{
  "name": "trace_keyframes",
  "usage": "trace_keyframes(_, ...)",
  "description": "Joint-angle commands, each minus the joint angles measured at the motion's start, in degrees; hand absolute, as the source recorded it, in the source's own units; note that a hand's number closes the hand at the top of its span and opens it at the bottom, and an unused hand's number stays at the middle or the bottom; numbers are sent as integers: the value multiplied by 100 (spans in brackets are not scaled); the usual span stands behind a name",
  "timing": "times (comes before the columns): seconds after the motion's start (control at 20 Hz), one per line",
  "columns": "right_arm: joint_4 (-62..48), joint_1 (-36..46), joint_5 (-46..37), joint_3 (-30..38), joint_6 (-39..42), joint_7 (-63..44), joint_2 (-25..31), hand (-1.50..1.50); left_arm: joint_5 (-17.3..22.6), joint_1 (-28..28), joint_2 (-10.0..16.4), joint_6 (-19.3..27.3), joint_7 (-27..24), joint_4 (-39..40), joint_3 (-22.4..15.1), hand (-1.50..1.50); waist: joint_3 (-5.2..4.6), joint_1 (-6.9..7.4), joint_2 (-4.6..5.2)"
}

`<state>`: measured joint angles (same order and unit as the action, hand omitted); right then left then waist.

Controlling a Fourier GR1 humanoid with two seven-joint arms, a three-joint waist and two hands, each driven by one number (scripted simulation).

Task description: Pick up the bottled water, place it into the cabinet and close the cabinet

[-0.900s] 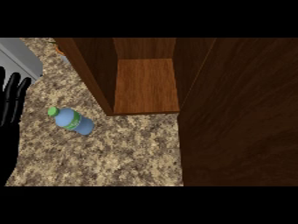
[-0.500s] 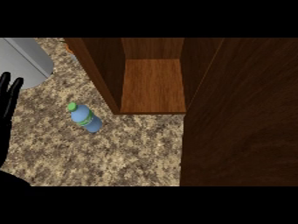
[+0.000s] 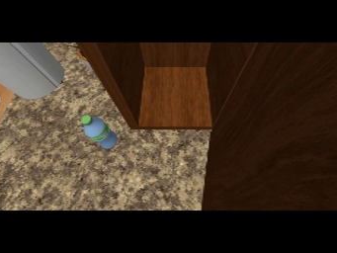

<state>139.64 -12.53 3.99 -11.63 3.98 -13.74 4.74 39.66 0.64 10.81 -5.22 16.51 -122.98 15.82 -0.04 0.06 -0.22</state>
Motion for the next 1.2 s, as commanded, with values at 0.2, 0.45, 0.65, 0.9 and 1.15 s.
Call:
trace_keyframes(0.2, 713, 355, -10, -130, -230, -1102, -2, -150, 149, 306, -79, 609, 691, -992, 80, -150, 4, -1, 14)
trace_keyframes(0.45, 906, 376, -478, -673, -492, -1175, -171, -150, 172, 510, -187, 600, 845, -1186, 42, -150, 3, -10, 13)
trace_keyframes(0.65, 901, -52, -507, -820, -469, -883, -81, -150, 4, 467, -154, 599, 831, -1118, -54, -150, 4, -32, 11)
trace_keyframes(0.9, 1080, 584, -526, -718, -746, -1530, -47, -150, 185, 468, 54, 574, 870, -1007, 248, -150, 0, 1, 14)
trace_keyframes(1.15, 1087, 802, -482, -646, -883, -1821, 45, -150, -53, 255, 124, 825, 945, -975, 106, -150, 1, -8, 16)
